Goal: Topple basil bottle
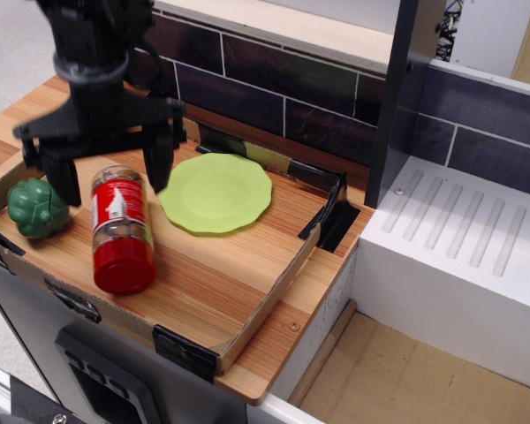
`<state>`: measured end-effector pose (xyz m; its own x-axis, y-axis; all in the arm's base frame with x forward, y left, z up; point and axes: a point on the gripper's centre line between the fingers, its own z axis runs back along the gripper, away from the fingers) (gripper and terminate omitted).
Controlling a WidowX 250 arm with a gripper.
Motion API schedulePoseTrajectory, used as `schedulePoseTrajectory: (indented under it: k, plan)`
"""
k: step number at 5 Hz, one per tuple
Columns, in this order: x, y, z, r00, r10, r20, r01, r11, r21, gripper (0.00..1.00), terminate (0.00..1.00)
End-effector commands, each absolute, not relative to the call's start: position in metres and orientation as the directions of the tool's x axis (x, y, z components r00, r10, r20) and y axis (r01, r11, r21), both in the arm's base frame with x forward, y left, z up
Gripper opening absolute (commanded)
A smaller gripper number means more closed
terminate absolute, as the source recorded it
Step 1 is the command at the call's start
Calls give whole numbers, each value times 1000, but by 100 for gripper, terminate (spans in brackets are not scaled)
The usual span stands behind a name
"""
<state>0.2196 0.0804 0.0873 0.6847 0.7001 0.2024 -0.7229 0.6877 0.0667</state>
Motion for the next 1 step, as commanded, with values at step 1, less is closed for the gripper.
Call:
schedulePoseTrajectory:
  k: [1]
  plan:
    - [225,79,101,681,691,243,-719,693,46,100,100]
